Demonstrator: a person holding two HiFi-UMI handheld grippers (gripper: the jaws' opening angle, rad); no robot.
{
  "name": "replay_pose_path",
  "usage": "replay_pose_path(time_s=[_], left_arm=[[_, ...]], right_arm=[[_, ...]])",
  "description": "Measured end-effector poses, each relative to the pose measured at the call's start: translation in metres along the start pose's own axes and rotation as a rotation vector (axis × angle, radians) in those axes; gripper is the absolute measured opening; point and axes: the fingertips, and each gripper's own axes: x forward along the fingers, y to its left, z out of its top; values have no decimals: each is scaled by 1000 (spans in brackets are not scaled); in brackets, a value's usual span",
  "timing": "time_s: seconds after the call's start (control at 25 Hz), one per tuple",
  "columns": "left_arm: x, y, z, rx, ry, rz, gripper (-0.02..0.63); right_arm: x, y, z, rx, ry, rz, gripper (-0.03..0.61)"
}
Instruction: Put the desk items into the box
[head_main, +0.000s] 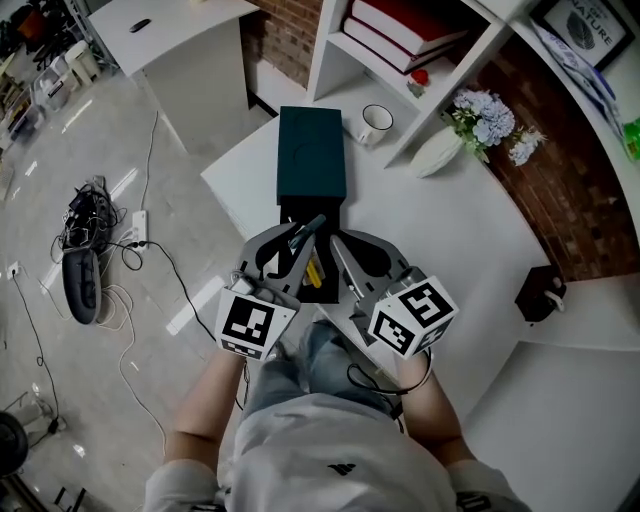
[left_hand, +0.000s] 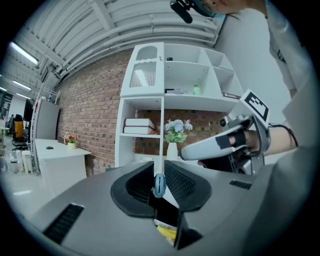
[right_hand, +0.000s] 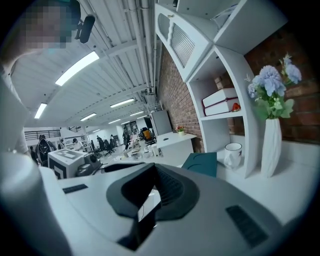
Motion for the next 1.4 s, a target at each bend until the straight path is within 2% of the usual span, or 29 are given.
replay_pose_path(time_s=[0.4, 0.64, 0.84, 1.08, 1.4], left_arm=[[37, 0, -54, -76, 92, 26, 71], [53, 0, -81, -94, 151, 38, 71], [60, -6, -105, -73, 232, 32, 71], [68, -17, -115, -17, 290, -7, 72], [72, -19, -114, -9, 295, -21, 76]], right_arm=[[6, -32, -15, 44, 40, -3, 9], [8, -42, -19, 54, 58, -5, 9], [6, -50, -22, 61, 64, -12, 9], [6, -54, -23, 72, 63, -17, 9], [1, -56, -24, 75, 57, -25, 9]])
